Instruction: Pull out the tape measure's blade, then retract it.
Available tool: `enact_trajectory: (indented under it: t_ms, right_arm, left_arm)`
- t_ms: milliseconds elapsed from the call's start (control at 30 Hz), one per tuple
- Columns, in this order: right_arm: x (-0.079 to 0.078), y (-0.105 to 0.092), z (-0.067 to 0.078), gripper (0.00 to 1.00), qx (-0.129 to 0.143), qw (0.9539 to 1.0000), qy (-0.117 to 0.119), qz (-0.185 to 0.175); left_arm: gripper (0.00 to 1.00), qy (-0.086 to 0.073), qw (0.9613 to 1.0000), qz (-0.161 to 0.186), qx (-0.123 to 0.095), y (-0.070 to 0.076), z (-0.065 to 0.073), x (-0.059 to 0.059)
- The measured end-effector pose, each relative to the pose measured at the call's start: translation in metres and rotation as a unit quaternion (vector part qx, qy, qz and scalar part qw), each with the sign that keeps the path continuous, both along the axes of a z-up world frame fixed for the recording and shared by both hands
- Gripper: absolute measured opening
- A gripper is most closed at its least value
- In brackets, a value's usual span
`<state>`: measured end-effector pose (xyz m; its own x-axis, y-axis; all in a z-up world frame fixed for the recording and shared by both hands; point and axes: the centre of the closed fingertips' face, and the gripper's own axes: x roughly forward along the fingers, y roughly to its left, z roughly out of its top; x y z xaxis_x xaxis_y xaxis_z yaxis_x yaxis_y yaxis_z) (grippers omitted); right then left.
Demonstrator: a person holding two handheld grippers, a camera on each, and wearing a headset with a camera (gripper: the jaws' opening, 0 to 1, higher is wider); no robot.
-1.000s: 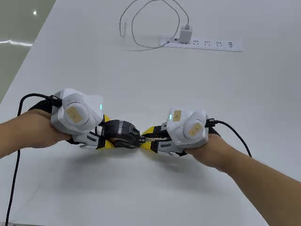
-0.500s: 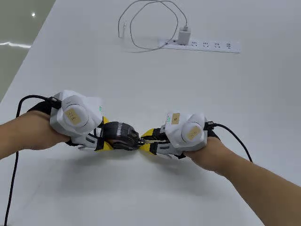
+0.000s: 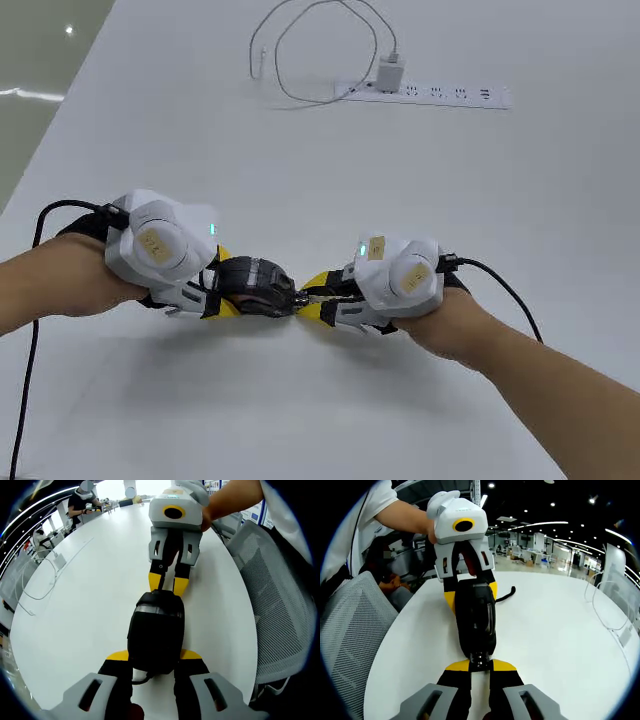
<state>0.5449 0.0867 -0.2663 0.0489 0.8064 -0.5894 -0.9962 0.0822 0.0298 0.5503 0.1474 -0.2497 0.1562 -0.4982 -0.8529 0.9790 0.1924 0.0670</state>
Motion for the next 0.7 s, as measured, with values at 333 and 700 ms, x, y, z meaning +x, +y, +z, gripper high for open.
enact_trajectory:
  t_ms: [333,700]
  right_arm:
    - [0.0,-0.007,0.0,0.08,-0.001,1.0,0.007,-0.006]
    - [0.0,-0.018,0.0,0.08,-0.006,0.9999,0.005,-0.008]
  left_arm:
    - [0.27,0.0,1.0,0.001,-0.001,0.0,0.0,0.0]
    - [0.27,0.001,1.0,0.003,-0.002,0.0,0.0,0.0]
